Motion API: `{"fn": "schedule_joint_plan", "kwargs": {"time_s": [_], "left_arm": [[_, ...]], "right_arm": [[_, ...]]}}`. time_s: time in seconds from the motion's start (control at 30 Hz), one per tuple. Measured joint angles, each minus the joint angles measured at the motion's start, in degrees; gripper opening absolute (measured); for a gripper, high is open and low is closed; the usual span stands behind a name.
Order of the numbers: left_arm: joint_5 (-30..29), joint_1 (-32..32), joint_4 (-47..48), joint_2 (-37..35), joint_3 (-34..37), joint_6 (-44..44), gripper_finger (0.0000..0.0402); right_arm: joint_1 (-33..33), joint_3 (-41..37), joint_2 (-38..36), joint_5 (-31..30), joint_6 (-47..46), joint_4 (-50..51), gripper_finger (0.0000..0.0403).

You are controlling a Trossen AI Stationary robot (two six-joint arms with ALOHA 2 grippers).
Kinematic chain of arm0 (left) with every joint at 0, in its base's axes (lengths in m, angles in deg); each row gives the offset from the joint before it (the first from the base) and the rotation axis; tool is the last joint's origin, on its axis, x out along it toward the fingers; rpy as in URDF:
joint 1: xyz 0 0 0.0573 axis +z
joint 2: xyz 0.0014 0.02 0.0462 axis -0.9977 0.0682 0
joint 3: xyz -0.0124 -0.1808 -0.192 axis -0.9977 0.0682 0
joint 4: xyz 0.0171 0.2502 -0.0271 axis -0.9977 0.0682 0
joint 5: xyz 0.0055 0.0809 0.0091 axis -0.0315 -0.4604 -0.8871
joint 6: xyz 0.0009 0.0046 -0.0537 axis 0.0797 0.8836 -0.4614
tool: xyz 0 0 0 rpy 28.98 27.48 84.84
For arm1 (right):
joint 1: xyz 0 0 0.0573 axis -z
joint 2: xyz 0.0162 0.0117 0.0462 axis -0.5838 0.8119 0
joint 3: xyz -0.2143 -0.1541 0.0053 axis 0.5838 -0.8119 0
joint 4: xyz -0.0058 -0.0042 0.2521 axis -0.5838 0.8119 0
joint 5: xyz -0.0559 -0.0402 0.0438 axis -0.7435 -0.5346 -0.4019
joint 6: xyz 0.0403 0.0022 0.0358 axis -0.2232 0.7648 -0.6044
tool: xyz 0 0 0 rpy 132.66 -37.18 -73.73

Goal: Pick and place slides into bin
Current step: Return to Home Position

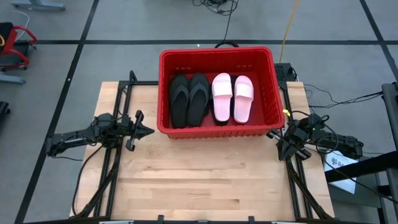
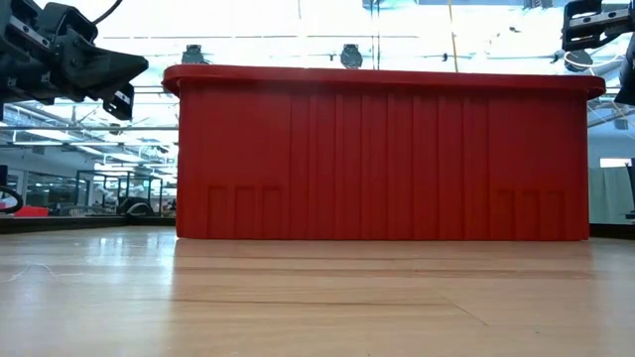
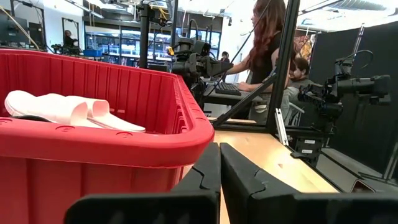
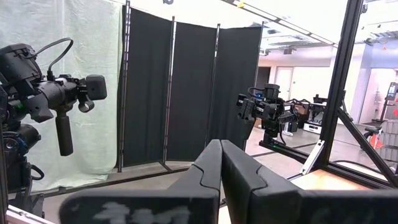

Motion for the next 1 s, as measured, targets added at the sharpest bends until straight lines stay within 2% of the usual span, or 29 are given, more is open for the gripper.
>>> {"fn": "schedule_joint_plan", "kwargs": {"time_s": [0.3,0.77,1.0], "left_arm": [[0.0,0.0,0.0,0.0,0.0,0.0,0.0028],[0.0,0.0,0.0,0.0,0.0,-0.02,0.0001],[0.0,0.0,-0.01,0.0,0.0,-0.01,0.0021]], "right_arm": [[0.0,0.0,0.0,-0.01,0.01,0.0,0.0],[0.0,-0.02,-0.02,0.0,0.02,0.0,0.0],[0.0,-0.02,0.0,-0.02,0.0,0.0,0.0]]}}
